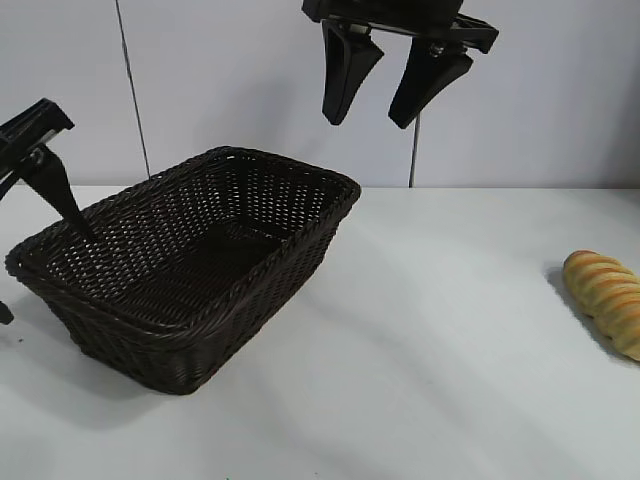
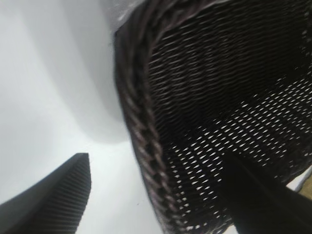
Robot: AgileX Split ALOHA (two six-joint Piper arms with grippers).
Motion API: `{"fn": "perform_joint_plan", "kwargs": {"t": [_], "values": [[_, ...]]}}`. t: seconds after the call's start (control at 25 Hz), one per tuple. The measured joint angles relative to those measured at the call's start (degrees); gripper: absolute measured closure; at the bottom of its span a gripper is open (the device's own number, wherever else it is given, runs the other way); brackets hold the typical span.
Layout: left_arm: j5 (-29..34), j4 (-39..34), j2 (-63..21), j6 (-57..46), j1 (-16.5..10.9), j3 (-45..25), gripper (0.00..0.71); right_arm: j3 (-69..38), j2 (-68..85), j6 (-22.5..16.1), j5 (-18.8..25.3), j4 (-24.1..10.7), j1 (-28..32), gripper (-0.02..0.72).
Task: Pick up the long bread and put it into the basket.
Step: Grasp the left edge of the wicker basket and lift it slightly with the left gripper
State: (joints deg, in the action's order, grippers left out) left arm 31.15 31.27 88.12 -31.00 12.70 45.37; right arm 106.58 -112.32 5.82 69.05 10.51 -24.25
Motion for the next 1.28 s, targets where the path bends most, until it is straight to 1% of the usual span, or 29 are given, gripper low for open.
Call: {"fn": "perform_joint_plan", "kwargs": {"t": [0.4, 0.6, 0.68, 0.76, 1.16, 1.24, 1.28], "values": [[-7.3, 0.5, 8.0, -0.4, 0.0, 0.0, 0.17, 0.0, 0.0, -0.2, 0.0, 0.4, 0.0, 0.196], [-8.5, 4.4, 11.3, -0.5, 0.0, 0.0, 0.17, 0.0, 0.0, -0.9, -0.1, 0.4, 0.0, 0.196], [-8.6, 5.1, 11.8, -0.5, 0.0, 0.0, 0.186, 0.0, 0.0, -1.1, -0.1, 0.4, 0.0, 0.196], [-8.6, 5.3, 12.0, -0.5, 0.0, 0.0, 0.231, 0.0, 0.0, -1.1, -0.1, 0.4, 0.0, 0.196], [-9.2, 5.9, 12.0, -0.7, 0.0, 0.0, 0.557, 0.0, 0.0, -1.2, -0.1, 0.4, 0.0, 0.196], [-8.7, 5.9, 12.0, -0.8, 0.0, 0.0, 0.602, 0.0, 0.0, -1.2, -0.1, 0.4, 0.0, 0.196], [-8.8, 5.8, 12.0, -0.8, 0.0, 0.0, 0.601, 0.0, 0.0, -1.2, -0.1, 0.4, 0.0, 0.196]]}}
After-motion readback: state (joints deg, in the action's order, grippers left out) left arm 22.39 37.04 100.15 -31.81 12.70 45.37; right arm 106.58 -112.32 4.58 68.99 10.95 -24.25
